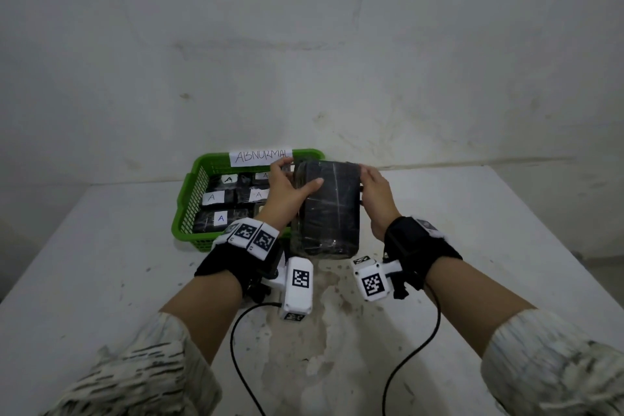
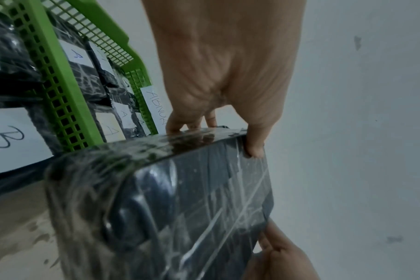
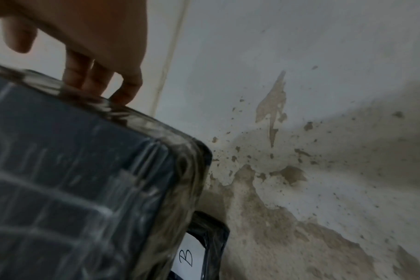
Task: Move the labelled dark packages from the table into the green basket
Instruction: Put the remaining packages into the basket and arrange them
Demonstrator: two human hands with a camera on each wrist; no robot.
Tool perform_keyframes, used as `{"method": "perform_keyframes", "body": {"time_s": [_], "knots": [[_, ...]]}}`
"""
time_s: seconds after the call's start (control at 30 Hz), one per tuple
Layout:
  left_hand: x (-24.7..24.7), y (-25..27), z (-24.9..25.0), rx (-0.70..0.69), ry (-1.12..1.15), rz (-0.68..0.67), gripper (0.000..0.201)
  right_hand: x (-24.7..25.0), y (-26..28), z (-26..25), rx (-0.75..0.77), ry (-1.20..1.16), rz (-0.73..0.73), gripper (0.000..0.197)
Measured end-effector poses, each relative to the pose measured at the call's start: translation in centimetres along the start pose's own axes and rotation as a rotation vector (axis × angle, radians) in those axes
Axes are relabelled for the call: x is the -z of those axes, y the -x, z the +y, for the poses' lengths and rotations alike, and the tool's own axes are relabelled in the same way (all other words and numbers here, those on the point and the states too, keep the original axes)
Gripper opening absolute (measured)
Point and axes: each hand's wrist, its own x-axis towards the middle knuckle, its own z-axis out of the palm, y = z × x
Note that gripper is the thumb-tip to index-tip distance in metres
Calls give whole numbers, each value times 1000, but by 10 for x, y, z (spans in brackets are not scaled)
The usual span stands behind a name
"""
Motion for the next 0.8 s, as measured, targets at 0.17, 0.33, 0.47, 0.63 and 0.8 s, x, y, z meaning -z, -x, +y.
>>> {"method": "perform_keyframes", "body": {"time_s": [0.17, 0.33, 0.47, 0.63, 0.8], "knots": [[-7, 0, 3, -32, -95, 44, 60, -10, -3, 4, -8, 173, -87, 116], [-5, 8, 13, 36, 87, -53, 31, -7, -6, 6, -96, 85, -169, 145], [-4, 8, 11, -10, 65, -111, 26, -11, -8, 8, -106, 45, -140, 138], [-2, 9, 14, -49, 41, -84, 26, -8, 0, 4, -131, 52, -246, 106], [-6, 13, 17, 15, 82, -108, 38, -8, 3, 1, -115, -63, -224, 84]]}}
